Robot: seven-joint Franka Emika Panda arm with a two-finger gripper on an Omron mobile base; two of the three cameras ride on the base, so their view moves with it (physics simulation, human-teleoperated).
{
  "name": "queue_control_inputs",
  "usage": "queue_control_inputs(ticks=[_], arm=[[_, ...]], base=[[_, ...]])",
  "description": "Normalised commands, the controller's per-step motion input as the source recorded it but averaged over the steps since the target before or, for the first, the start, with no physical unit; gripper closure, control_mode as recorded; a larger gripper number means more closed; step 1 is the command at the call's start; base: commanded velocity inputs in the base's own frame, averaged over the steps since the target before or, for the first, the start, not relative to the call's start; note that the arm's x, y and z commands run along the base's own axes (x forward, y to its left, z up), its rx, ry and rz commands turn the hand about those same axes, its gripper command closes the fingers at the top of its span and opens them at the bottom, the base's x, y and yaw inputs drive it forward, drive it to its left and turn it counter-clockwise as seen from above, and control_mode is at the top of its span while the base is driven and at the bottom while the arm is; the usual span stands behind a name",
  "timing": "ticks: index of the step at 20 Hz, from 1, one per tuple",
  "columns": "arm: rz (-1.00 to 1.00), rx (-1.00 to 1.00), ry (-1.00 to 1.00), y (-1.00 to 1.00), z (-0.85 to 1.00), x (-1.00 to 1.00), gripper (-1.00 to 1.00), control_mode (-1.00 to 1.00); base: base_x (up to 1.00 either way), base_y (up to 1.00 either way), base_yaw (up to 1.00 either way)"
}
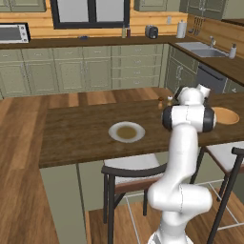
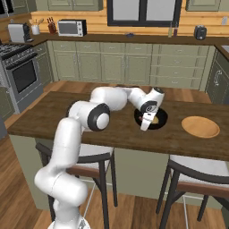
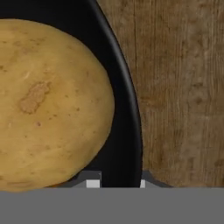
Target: Pick the chicken drumstick and potato from their plates and place them in the bowl. Then put the bowl in the fridge.
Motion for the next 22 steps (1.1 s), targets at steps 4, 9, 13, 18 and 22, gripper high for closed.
queue_control_inputs(ticks=[4, 9, 13, 18, 22], arm=[[0.16, -0.13, -0.11, 0.41, 1.0, -1.0, 1.0, -1.0], [0.27, -0.04, -0.05, 0.65, 0.84, -1.0, 1.0, -1.0], [0.3, -0.04, -0.11, 0.97, 0.52, -1.0, 1.0, -1.0], [0.29, 0.0, -0.19, 0.98, 0.25, -0.98, 1.0, -1.0], [0.41, -0.11, -0.13, 0.88, 0.24, -0.77, 1.0, -1.0]], base=[[0.0, 0.0, 0.0], [0.0, 0.0, 0.0], [0.0, 0.0, 0.0], [0.0, 0.0, 0.0], [0.0, 0.0, 0.0]])
